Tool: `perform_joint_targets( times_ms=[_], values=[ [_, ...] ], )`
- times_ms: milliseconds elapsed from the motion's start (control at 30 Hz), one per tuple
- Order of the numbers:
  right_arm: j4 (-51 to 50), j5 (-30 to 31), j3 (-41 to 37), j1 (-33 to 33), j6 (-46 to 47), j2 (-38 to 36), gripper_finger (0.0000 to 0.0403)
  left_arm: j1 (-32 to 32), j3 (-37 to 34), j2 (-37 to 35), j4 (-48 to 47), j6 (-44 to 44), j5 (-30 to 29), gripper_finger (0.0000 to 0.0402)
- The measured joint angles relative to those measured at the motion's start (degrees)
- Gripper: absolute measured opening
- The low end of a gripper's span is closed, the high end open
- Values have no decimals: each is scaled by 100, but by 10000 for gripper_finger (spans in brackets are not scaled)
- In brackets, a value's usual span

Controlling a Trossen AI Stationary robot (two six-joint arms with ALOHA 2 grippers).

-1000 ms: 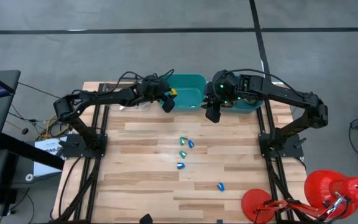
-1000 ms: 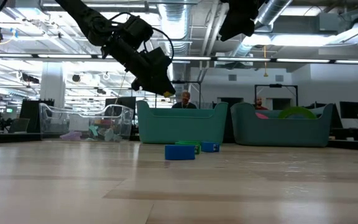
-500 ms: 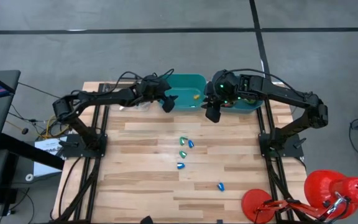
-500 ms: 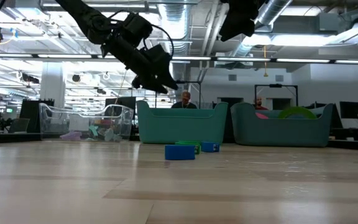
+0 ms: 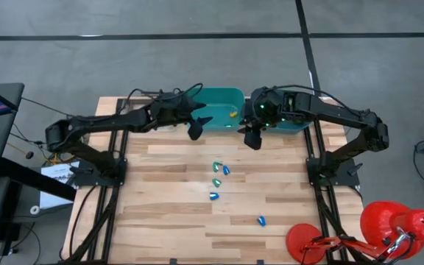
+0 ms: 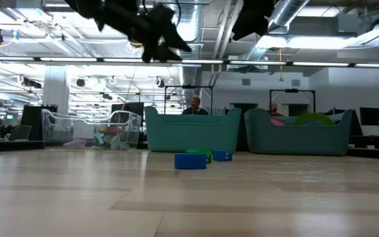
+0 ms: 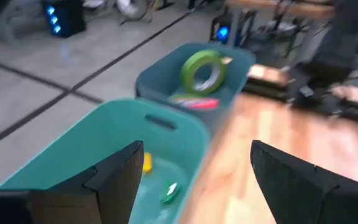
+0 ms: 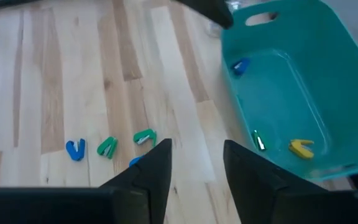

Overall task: Pick and place Stapler, Stapler remover, tape
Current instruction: Put the blue stapler into the green bin

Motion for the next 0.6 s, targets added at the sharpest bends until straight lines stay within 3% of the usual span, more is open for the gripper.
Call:
perform_joint_targets(
  times_ms=[400, 600],
  values=[
    [39, -29, -131, 322, -208, -9, 238, -774, 0, -913, -223, -44, 2, 285],
    [148, -558, -630, 329, -335, -9, 250, -975, 0, -1111, -221, -60, 2, 285]
  ],
)
